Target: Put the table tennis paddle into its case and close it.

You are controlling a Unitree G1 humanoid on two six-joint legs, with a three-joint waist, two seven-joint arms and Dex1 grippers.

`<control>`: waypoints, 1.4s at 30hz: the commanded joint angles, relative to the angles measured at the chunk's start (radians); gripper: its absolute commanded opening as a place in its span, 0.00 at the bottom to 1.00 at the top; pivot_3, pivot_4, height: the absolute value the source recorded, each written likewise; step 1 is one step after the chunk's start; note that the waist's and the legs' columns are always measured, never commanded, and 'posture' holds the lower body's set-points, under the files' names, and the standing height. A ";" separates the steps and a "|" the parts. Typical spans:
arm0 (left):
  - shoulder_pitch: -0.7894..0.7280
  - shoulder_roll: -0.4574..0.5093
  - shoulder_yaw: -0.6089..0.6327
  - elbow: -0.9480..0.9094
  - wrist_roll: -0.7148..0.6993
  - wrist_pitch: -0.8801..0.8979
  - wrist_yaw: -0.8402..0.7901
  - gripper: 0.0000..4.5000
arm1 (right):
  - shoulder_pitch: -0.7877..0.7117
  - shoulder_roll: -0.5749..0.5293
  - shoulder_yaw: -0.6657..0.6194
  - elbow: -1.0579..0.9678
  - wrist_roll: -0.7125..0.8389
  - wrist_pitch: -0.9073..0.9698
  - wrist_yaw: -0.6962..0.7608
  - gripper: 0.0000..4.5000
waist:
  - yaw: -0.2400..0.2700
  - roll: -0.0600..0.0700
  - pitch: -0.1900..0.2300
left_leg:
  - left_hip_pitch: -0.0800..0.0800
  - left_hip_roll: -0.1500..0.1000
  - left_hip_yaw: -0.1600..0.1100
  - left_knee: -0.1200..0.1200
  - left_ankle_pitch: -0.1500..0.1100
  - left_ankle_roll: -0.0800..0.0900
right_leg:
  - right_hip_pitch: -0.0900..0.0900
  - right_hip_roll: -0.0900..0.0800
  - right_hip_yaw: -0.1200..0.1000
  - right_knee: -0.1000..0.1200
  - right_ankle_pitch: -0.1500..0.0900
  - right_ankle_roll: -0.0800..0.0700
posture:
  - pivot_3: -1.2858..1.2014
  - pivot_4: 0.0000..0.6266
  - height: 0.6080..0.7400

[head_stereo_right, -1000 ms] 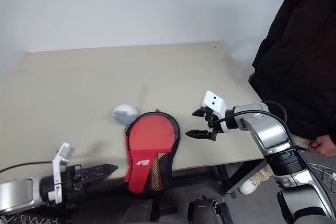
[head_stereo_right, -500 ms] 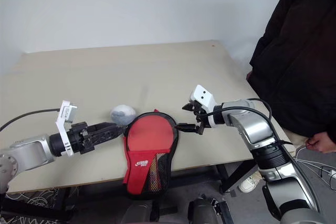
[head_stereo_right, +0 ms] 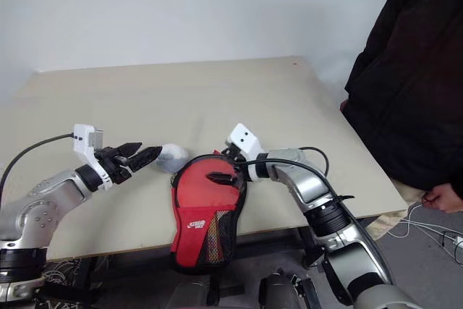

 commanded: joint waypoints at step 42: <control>-0.254 -0.321 -0.053 0.293 0.350 -0.104 0.034 1.00 | 0.030 0.187 0.073 0.300 -0.149 -0.260 -0.063 0.41 | -0.003 -0.003 -0.002 | 0.001 0.002 0.000 0.007 0.002 0.003 | 0.003 0.001 0.001 0.001 0.008 0.001 | 0.52 0.00 0.88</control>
